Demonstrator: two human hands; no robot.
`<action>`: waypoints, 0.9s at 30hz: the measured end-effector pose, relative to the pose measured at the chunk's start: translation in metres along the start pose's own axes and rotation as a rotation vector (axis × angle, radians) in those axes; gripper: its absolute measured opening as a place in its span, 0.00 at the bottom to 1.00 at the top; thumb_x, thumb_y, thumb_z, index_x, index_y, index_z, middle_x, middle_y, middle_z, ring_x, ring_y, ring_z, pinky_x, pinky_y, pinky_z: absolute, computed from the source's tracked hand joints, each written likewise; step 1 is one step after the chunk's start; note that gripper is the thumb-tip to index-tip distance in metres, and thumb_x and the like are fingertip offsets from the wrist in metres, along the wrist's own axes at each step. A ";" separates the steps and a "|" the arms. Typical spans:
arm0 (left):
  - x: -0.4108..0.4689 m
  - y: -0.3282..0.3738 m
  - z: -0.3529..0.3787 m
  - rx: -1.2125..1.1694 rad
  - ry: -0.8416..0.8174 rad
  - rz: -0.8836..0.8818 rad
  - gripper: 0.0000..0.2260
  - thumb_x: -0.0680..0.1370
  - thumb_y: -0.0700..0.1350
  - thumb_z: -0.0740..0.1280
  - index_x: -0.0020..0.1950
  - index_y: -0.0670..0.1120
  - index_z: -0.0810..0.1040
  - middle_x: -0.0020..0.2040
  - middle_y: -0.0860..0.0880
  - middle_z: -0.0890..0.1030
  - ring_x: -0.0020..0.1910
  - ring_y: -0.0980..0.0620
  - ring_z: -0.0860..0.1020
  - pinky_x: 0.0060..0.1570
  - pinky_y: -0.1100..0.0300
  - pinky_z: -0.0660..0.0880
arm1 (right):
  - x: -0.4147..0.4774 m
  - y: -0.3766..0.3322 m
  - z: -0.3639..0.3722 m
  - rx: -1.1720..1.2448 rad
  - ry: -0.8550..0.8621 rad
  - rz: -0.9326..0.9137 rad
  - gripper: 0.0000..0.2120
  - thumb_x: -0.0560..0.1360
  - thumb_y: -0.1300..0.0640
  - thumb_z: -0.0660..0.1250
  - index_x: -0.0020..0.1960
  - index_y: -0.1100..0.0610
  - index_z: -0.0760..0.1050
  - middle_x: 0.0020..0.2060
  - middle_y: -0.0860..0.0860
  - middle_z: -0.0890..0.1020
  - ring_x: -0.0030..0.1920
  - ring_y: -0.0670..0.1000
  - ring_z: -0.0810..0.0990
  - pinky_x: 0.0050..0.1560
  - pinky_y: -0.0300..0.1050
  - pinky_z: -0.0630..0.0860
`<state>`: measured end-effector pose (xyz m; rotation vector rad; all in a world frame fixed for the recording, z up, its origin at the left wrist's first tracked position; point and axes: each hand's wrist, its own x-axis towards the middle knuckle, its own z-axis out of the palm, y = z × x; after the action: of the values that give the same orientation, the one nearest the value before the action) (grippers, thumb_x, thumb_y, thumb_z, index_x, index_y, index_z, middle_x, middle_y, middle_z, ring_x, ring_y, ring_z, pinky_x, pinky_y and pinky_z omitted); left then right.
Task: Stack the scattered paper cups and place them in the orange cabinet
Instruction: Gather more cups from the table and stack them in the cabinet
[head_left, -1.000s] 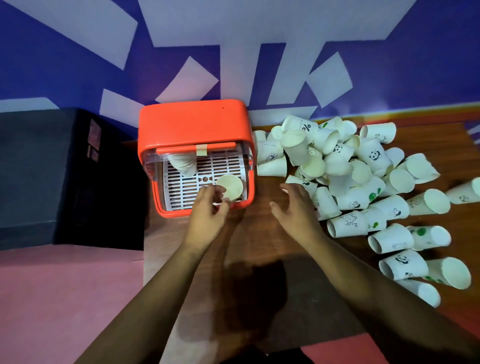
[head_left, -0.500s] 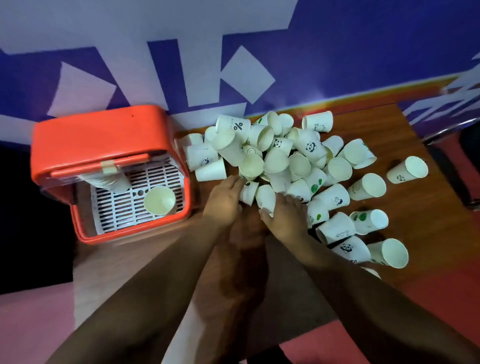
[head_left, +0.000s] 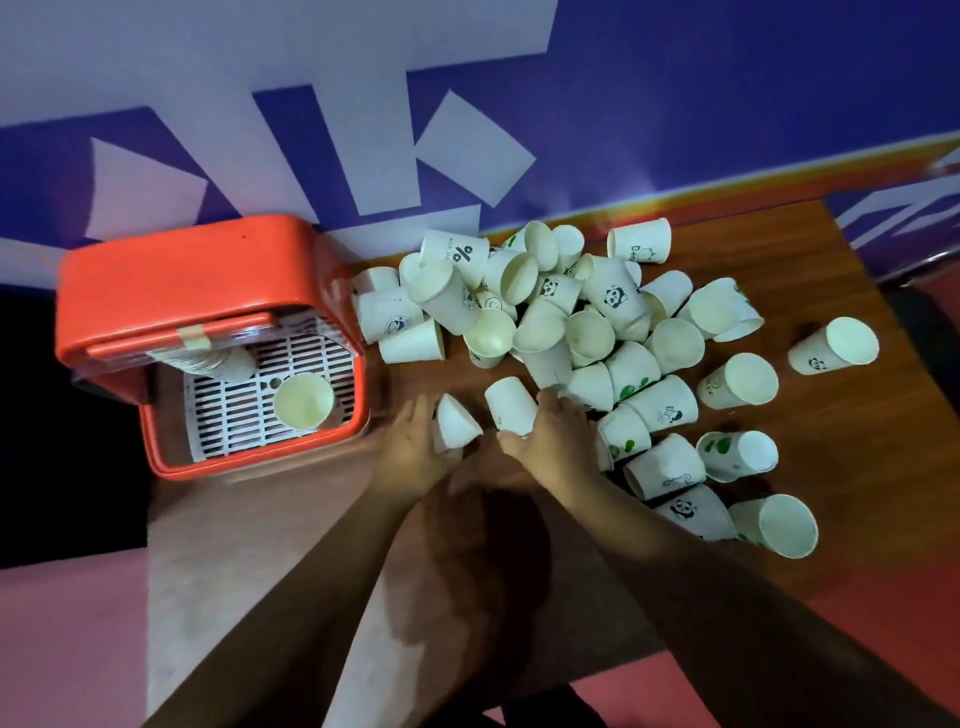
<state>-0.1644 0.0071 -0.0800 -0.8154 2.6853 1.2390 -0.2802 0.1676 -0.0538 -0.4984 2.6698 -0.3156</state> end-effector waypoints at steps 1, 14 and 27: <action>-0.011 -0.001 -0.005 -0.126 0.021 -0.057 0.32 0.70 0.47 0.79 0.70 0.46 0.69 0.61 0.50 0.75 0.60 0.49 0.75 0.57 0.52 0.74 | -0.003 -0.002 -0.005 0.101 -0.010 0.006 0.36 0.67 0.40 0.73 0.65 0.61 0.66 0.58 0.59 0.76 0.58 0.61 0.76 0.55 0.55 0.76; -0.124 -0.047 -0.108 -1.046 0.327 -0.284 0.36 0.69 0.44 0.78 0.73 0.59 0.67 0.65 0.48 0.80 0.64 0.47 0.79 0.58 0.49 0.78 | -0.031 -0.120 -0.032 0.710 -0.076 -0.187 0.29 0.69 0.49 0.74 0.65 0.58 0.68 0.57 0.53 0.77 0.56 0.52 0.77 0.52 0.45 0.75; -0.173 -0.116 -0.160 -1.116 0.491 -0.304 0.33 0.67 0.47 0.76 0.68 0.62 0.69 0.60 0.53 0.82 0.60 0.51 0.80 0.54 0.52 0.78 | -0.039 -0.210 0.022 0.268 0.111 -0.532 0.37 0.62 0.46 0.81 0.64 0.62 0.71 0.58 0.59 0.79 0.61 0.60 0.74 0.62 0.50 0.70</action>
<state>0.0645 -0.0958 -0.0037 -1.7031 1.7651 2.7060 -0.1758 -0.0116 0.0007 -1.1241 2.4979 -0.8601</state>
